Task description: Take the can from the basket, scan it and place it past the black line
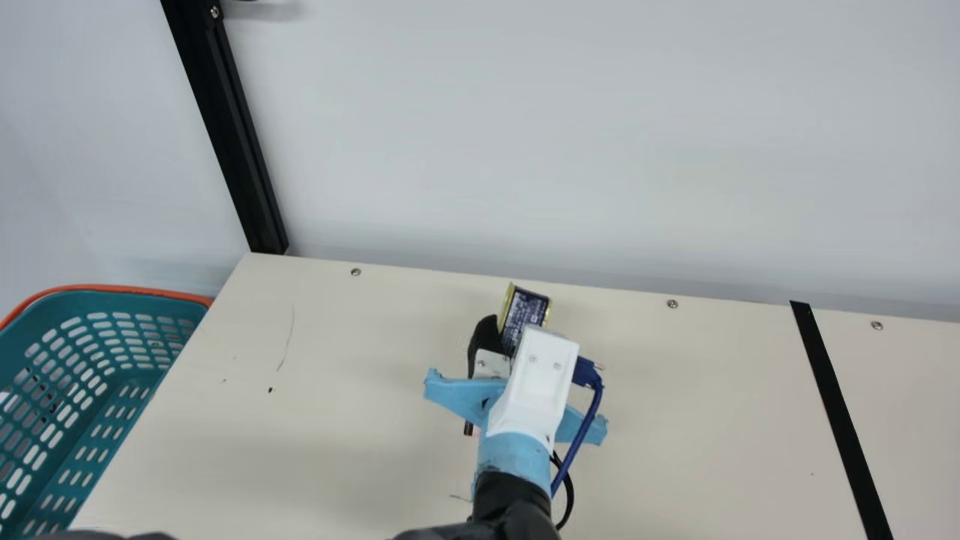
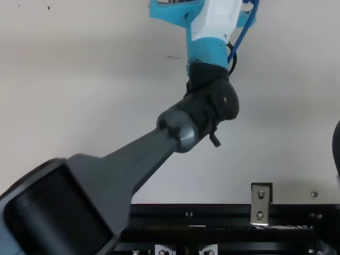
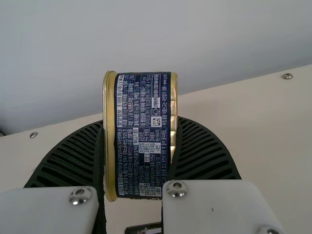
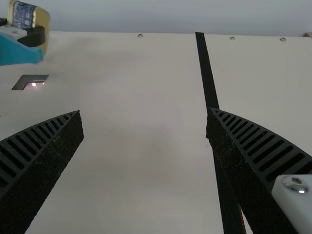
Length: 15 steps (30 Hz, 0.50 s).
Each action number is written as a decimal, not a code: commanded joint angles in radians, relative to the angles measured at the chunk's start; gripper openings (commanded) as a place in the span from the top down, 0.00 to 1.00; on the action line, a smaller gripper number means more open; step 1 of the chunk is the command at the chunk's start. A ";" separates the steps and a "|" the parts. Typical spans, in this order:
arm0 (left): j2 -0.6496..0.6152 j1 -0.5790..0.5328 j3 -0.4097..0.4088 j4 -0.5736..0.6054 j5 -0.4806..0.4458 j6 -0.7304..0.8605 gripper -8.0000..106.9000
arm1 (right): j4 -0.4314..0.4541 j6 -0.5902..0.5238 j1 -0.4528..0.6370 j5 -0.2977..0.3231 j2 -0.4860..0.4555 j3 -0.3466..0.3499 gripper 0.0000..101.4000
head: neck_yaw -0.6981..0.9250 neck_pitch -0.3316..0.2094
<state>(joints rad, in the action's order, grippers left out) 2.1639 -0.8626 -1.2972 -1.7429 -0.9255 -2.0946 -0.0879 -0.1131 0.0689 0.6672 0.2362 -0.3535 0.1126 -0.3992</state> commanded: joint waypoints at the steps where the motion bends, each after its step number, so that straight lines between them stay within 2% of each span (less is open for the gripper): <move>1: -0.075 -0.012 0.063 -0.002 0.013 0.000 0.84 | 0.000 0.000 0.000 0.000 0.000 0.000 0.00 | -0.002 -0.037; 12: -0.444 -0.134 0.463 -0.002 0.015 0.000 0.84 | 0.000 0.000 0.000 0.000 0.000 0.000 0.00 | -0.002 -0.037; 15: -0.538 -0.145 0.545 -0.002 0.027 0.037 0.84 | 0.000 0.000 0.000 0.000 0.000 0.000 0.00 | -0.002 -0.037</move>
<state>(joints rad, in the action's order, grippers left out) 1.7237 -1.0078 -0.8521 -1.7447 -0.9084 -2.0841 -0.0879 -0.1131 0.0689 0.6672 0.2362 -0.3535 0.1126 -0.4043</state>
